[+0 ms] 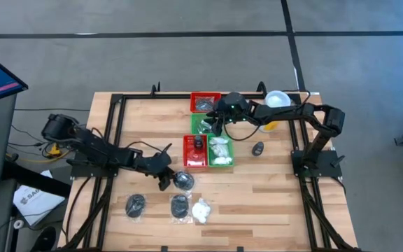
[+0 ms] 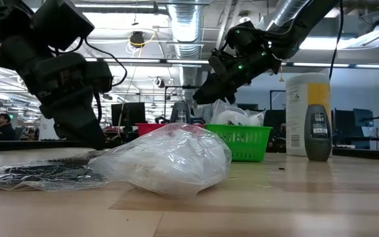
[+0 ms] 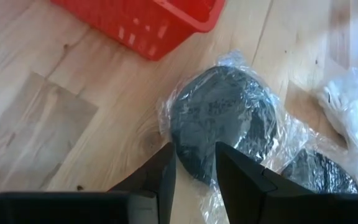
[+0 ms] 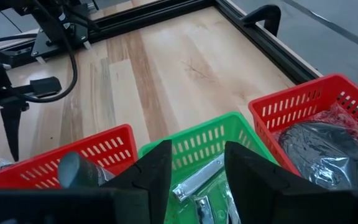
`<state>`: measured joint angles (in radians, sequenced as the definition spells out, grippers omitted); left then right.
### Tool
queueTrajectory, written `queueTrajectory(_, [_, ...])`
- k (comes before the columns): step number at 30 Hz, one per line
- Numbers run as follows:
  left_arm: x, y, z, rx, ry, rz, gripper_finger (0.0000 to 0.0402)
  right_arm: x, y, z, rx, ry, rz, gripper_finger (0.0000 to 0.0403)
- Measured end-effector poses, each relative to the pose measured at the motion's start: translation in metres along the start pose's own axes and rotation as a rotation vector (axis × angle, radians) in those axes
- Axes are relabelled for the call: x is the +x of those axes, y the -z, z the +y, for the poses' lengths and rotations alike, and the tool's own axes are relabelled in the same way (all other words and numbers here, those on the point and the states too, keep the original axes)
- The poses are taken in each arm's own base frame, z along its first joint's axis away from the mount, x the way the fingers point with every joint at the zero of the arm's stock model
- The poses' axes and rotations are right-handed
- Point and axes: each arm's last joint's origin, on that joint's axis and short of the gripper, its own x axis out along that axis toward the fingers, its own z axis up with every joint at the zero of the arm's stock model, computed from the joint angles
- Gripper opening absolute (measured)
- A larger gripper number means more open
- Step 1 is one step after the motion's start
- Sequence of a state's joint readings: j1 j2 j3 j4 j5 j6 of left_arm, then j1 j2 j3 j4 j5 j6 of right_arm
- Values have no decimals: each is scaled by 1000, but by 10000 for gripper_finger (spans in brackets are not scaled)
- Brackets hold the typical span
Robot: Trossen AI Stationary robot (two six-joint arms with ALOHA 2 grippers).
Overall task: Pick & Place Travel size toiletries
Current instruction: Put the black hairbrush into the top red bin
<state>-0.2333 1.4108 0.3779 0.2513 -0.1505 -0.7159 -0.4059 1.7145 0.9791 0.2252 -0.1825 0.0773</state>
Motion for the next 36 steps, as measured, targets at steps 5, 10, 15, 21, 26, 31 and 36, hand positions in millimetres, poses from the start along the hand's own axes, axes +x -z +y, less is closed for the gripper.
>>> queueTrajectory(5, [6, 0, 4, -35, -20, 6, 104, 1, 0, 3, -13, -7, 2, 137])
queueTrajectory(10, [13, 0, 10, -57, -26, 14, 104, 1, 0, 5, -15, -12, 3, 140])
queueTrajectory(15, [18, -2, 9, -57, 20, -1, 104, 1, 1, 5, -17, -11, 4, 141])
queueTrajectory(21, [22, 0, 8, -55, 48, 21, 76, 1, 1, 5, -38, -11, 9, 137])
queueTrajectory(26, [24, -1, 7, -26, 70, 23, 9, 1, 1, 5, -37, -11, 9, 139])
queueTrajectory(31, [22, -1, 7, -12, 69, 23, 1, 1, 1, 5, -37, -11, 10, 141])
queueTrajectory(36, [15, -6, 4, -3, 90, -6, 0, 1, 1, 5, -37, -11, 11, 138])
